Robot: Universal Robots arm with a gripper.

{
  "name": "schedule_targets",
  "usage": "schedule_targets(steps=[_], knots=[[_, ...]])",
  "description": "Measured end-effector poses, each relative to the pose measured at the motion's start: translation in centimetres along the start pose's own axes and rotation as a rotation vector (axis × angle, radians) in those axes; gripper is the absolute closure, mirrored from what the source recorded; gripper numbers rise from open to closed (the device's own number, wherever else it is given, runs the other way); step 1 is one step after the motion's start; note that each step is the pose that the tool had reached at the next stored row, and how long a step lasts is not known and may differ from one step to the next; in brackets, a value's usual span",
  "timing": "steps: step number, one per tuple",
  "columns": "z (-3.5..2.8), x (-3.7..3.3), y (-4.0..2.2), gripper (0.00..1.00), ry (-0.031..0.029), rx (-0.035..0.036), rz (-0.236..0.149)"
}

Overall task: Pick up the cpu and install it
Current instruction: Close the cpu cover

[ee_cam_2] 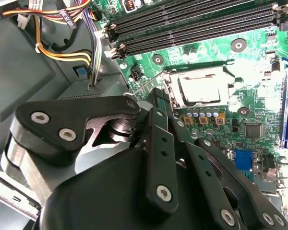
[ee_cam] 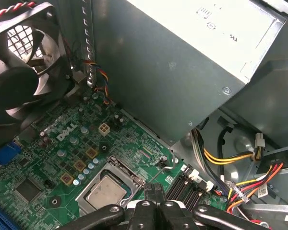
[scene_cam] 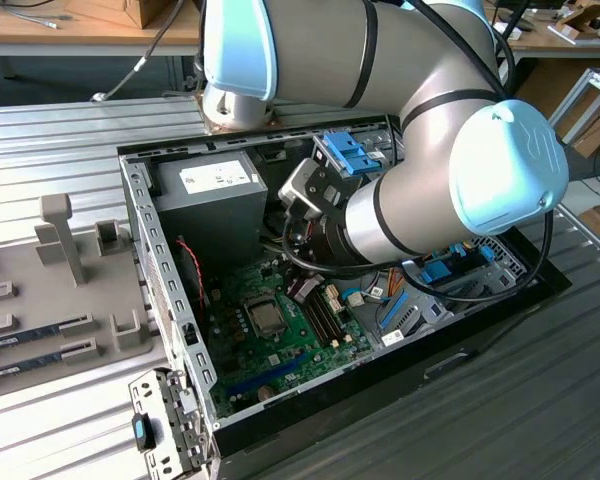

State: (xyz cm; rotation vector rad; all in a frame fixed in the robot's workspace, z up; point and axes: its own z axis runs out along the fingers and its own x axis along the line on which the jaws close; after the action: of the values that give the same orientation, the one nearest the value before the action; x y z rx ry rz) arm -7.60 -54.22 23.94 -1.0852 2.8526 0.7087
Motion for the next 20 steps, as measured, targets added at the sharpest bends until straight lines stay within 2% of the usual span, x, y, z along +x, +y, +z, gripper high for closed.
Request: schedule_targets(steps=[4, 5, 6, 7, 8, 9, 10, 11, 12, 14, 16, 18, 19, 20], knots=[[0.00, -0.18, -0.23, 0.89, 0.0015, 0.0009, 0.000], [-0.01, -0.41, -0.42, 0.89, 0.0135, 0.0147, 0.003], [-0.01, -0.58, -0.49, 0.89, 0.0310, 0.0355, 0.008], [0.00, -0.67, -0.49, 0.89, 0.0426, 0.0493, 0.010], [0.07, -0.84, -0.43, 0.89, 0.0586, 0.0688, 0.014], [0.20, -1.14, -0.26, 0.89, 0.0800, 0.0943, 0.019], [0.30, -1.35, -0.12, 0.89, 0.0938, 0.1108, 0.022], [0.50, -1.70, 0.16, 0.89, 0.1164, 0.1383, 0.028], [0.64, -1.92, 0.37, 0.89, 0.1309, 0.1557, 0.031], [0.88, -2.32, 0.76, 0.89, 0.1553, 0.1848, 0.037], [1.10, -2.66, 1.11, 0.89, 0.1681, 0.2000, 0.039], [1.31, -2.97, 1.43, 0.89, 0.1784, 0.2093, 0.035], [1.45, -3.18, 1.66, 0.89, 0.1852, 0.2121, 0.025], [1.57, -3.36, 1.84, 0.89, 0.1917, 0.2118, 0.008]])
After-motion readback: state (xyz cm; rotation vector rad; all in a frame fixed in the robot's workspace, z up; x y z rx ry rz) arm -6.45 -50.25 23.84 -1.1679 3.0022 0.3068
